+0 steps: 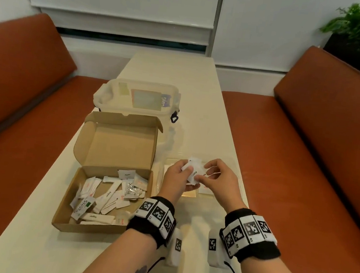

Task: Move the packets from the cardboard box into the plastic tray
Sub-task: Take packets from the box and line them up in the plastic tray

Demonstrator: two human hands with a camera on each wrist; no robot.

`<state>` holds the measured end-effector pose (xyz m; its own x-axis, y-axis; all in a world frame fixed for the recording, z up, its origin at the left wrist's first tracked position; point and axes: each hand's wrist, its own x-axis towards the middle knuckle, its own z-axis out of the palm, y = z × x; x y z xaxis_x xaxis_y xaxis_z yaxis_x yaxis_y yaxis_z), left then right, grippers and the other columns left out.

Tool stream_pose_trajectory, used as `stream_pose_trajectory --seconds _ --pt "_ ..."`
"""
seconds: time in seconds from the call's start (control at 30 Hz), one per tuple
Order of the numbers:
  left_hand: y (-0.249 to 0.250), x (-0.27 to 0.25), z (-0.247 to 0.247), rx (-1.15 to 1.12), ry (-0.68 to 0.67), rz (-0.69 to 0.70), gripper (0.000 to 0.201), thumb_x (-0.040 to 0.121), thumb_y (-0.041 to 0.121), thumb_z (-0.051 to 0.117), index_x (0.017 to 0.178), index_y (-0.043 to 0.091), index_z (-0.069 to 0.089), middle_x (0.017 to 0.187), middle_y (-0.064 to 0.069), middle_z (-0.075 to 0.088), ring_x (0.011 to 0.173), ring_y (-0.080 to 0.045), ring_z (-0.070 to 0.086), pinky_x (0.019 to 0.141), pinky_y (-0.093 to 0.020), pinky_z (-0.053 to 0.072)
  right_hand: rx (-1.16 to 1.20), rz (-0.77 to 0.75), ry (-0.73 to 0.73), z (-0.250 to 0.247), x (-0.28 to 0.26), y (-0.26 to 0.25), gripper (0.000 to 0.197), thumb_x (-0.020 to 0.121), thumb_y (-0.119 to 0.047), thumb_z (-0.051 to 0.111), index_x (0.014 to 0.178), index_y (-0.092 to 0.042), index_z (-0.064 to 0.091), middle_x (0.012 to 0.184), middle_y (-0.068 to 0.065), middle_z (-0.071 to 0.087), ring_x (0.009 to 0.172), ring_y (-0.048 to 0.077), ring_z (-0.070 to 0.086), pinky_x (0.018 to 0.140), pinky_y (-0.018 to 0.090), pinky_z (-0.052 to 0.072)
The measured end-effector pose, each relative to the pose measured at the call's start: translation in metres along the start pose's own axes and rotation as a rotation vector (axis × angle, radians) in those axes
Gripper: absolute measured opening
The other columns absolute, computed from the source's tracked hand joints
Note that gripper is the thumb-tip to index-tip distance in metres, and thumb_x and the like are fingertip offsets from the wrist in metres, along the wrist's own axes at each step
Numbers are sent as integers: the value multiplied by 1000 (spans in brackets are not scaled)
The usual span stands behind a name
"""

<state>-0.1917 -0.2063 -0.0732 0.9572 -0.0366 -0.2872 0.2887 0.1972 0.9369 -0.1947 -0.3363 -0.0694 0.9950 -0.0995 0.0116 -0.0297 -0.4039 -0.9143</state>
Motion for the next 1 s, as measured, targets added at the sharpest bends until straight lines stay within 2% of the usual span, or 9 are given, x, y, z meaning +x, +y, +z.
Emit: stream_pose_trajectory --seconds 0.1,0.23,0.4,0.57,0.67,0.73,0.83,0.93,1.0 --pt "-5 2 2 6 26 -9 25 97 6 43 119 4 56 115 -23 61 87 -25 63 68 -30 59 20 43 -18 7 3 5 30 69 -13 82 86 -19 58 70 -3 53 60 7 49 56 14 42" --pt "-9 4 -2 -40 54 -35 25 97 7 45 118 6 58 115 -20 61 93 -28 63 71 -34 59 135 93 -10 10 8 10 24 70 -5 79 79 -16 59 66 0 57 59 12 56 57 19 48" --pt "-13 5 -8 -69 85 -36 25 98 13 46 118 5 59 107 -18 63 90 -27 63 64 -28 59 224 111 -58 9 11 13 10 77 -3 73 80 -6 65 71 8 67 61 14 61 57 18 51" --pt "-19 6 -11 -43 74 -28 30 99 10 42 126 8 56 115 -19 62 101 -30 63 75 -32 58 290 147 -31 10 11 18 5 83 -4 67 81 -5 63 69 11 69 60 18 64 61 24 55" --pt "-23 8 -12 18 91 11 41 99 6 41 132 28 46 112 -15 61 97 -27 63 77 -37 58 301 136 -14 8 12 19 10 86 -4 63 78 -9 60 71 10 69 63 18 64 64 28 56" --pt "-24 9 -12 87 113 57 41 98 5 41 122 37 49 103 -15 61 90 -26 62 78 -42 58 286 112 5 4 14 18 12 87 -4 62 78 -12 60 72 9 68 64 18 63 62 26 55" --pt "-24 10 -12 159 124 99 31 99 5 39 100 25 64 103 -8 59 89 -20 60 79 -39 58 164 40 -1 -4 20 15 13 86 -6 64 79 -16 66 69 -2 66 64 9 60 59 18 50" --pt "-23 12 -10 177 112 88 27 99 6 42 99 17 66 96 -5 57 84 -15 57 77 -34 58 54 -3 -85 -7 26 8 16 83 -6 66 77 -20 70 64 -12 64 56 -5 57 54 8 44" --pt "-23 12 -8 146 71 79 20 98 11 47 102 15 66 96 -7 59 87 -16 60 75 -30 58 -19 -25 -132 -5 29 3 14 82 -6 68 77 -19 71 66 -11 65 60 -5 58 55 5 43"
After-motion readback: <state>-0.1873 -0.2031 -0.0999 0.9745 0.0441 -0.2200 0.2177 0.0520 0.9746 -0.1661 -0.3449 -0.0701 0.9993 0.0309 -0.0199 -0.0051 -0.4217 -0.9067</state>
